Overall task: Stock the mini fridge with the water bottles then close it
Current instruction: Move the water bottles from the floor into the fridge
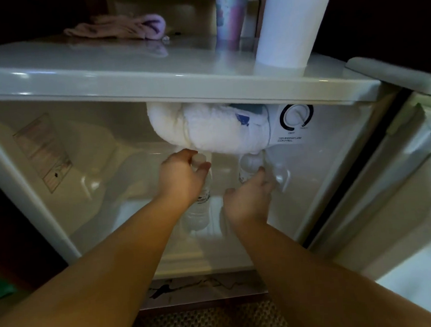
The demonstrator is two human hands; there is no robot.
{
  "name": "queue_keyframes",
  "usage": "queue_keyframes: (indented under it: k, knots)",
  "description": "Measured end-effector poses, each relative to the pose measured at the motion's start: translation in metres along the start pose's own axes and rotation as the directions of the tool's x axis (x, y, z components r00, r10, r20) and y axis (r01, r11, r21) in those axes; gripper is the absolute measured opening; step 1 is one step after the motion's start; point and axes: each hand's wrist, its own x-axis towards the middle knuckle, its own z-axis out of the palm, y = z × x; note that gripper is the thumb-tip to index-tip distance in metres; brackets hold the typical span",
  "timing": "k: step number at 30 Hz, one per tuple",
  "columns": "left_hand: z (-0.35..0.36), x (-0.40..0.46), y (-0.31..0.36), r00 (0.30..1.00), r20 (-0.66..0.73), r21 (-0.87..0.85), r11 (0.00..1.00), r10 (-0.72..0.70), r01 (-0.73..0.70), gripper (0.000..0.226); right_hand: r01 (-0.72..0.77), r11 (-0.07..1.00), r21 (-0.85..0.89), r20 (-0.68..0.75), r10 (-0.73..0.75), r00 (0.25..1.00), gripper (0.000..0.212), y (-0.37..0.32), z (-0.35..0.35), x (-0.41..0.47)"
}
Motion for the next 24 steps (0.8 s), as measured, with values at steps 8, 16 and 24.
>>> queue_keyframes:
  k: [8,16,24]
  knots:
    - [0.018,-0.002,-0.013,0.995,0.091,-0.036,0.998,-0.050,0.053,0.037,-0.052,0.993,-0.110,0.117,0.065,0.991,0.081,0.004,-0.018,-0.018]
    - [0.057,0.018,0.011,0.996,0.070,-0.230,0.971,-0.055,0.070,0.028,-0.007,0.978,-0.206,0.219,0.054,0.974,0.083,0.003,-0.024,-0.033]
    - [0.083,0.024,0.029,0.991,0.122,-0.198,0.977,-0.053,0.077,0.054,-0.012,0.971,-0.241,0.216,0.065,0.974,0.078,0.011,-0.036,-0.032]
